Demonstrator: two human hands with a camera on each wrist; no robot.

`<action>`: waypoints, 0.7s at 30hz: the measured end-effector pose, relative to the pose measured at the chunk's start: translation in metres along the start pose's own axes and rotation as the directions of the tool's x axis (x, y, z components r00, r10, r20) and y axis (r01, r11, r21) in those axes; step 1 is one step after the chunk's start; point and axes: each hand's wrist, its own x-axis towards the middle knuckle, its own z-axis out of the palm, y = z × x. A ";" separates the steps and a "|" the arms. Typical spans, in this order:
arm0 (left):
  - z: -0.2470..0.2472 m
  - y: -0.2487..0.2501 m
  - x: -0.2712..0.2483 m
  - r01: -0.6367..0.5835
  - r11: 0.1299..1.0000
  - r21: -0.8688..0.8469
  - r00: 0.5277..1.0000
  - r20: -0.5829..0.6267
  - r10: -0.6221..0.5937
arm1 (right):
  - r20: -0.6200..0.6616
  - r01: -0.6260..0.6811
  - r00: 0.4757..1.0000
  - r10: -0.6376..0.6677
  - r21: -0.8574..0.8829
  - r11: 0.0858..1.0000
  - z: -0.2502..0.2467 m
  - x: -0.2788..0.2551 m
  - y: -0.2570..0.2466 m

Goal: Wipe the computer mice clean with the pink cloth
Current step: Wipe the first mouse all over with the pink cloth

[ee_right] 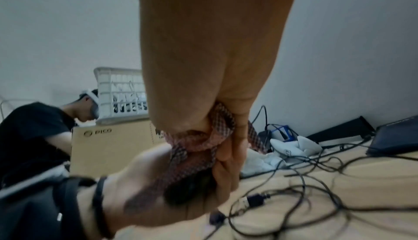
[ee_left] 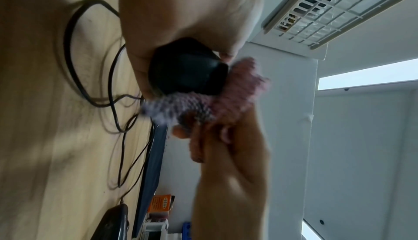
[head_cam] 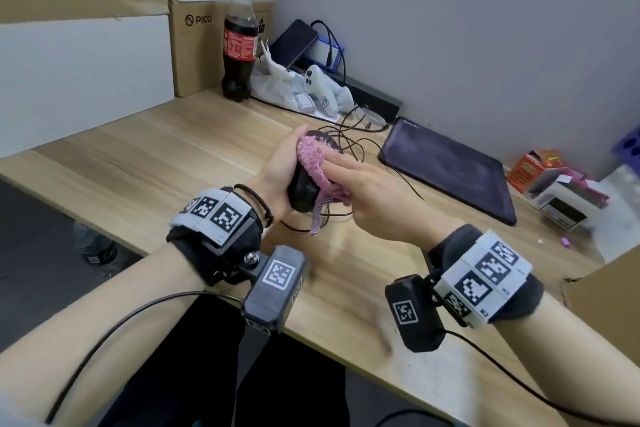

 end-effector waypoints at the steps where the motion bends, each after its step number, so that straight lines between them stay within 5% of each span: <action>1: -0.002 0.002 -0.001 0.009 1.000 0.021 1.000 -0.012 -0.009 | -0.001 -0.018 1.000 0.018 0.027 0.999 0.000 -0.003 0.002; 5: -0.007 0.010 -0.005 0.026 0.999 0.046 0.999 -0.044 -0.024 | 0.035 -0.068 0.997 0.069 -0.011 0.998 -0.006 -0.012 0.014; 11: 0.006 -0.005 0.000 0.047 0.998 0.045 0.990 0.133 -0.053 | 0.057 -0.036 0.998 0.040 -0.059 0.998 -0.015 0.000 -0.003; 16: -0.006 -0.001 -0.003 0.070 0.989 0.127 0.996 0.052 -0.077 | 0.031 -0.045 0.998 0.045 0.001 0.999 -0.010 -0.018 0.013; 21: 0.000 -0.009 -0.005 0.122 0.984 0.127 0.986 0.102 -0.135 | 0.074 0.006 0.997 -0.004 -0.029 1.000 -0.007 -0.010 -0.003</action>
